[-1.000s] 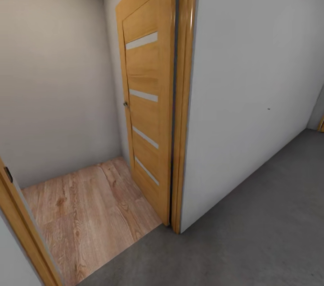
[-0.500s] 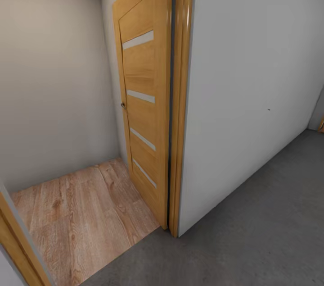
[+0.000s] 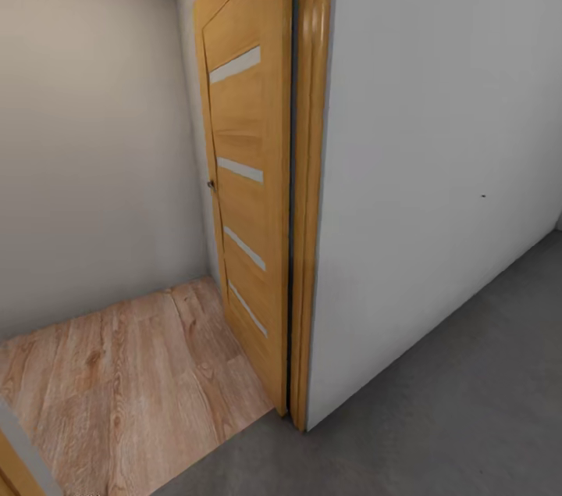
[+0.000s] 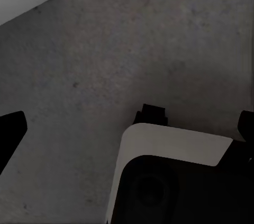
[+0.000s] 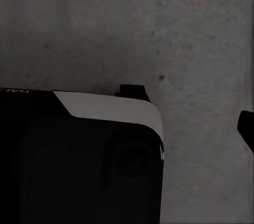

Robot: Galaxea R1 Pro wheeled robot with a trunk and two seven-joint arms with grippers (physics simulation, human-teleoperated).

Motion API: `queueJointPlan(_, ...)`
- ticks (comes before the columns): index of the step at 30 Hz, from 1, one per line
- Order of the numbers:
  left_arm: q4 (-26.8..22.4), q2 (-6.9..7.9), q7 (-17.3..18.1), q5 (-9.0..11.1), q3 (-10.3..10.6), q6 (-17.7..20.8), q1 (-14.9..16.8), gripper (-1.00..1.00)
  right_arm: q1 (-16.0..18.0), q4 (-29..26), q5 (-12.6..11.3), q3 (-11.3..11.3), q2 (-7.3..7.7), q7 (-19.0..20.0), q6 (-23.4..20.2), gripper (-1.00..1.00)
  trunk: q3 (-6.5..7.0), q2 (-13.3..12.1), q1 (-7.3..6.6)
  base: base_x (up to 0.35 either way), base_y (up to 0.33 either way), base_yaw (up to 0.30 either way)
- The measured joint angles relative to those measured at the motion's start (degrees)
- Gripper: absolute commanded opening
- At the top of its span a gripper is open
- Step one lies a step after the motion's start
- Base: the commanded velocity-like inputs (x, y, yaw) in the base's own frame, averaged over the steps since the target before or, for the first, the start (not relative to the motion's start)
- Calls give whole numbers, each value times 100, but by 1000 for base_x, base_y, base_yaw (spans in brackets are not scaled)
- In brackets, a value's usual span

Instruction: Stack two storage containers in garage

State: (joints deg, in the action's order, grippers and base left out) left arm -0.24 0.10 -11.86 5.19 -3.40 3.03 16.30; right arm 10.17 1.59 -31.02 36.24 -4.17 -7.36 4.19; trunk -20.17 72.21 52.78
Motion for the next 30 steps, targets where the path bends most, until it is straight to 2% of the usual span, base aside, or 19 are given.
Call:
queueJointPlan(3, 0, 0, 0, 0, 0, 6, 0, 100, -1, 0, 13, 2, -4, 8, -2, 100, -2, 0, 0, 186, -127, 268)
queueJointPlan(10, 0, 6, 142, 11, 0, 12, 0, 100, 2, 0, 208, 2, -9, 10, -2, 100, -17, 0, 1, 159, -106, 268)
queueJointPlan(20, 0, 17, 193, 14, 0, 36, 0, 100, 3, 0, 235, 2, 0, 11, -2, 100, -42, 0, 1, 125, -53, 268)
queueJointPlan(24, 0, 59, 639, 14, 0, 84, 0, 100, -1, 0, 238, 2, 0, 18, -2, 100, -54, 0, 1, 92, -1, 268)
queueJointPlan(30, 0, 69, 789, 5, 0, 102, 1, 100, -2, 0, 238, 2, 0, 20, -2, 100, -71, 0, 1, 80, 0, 268)
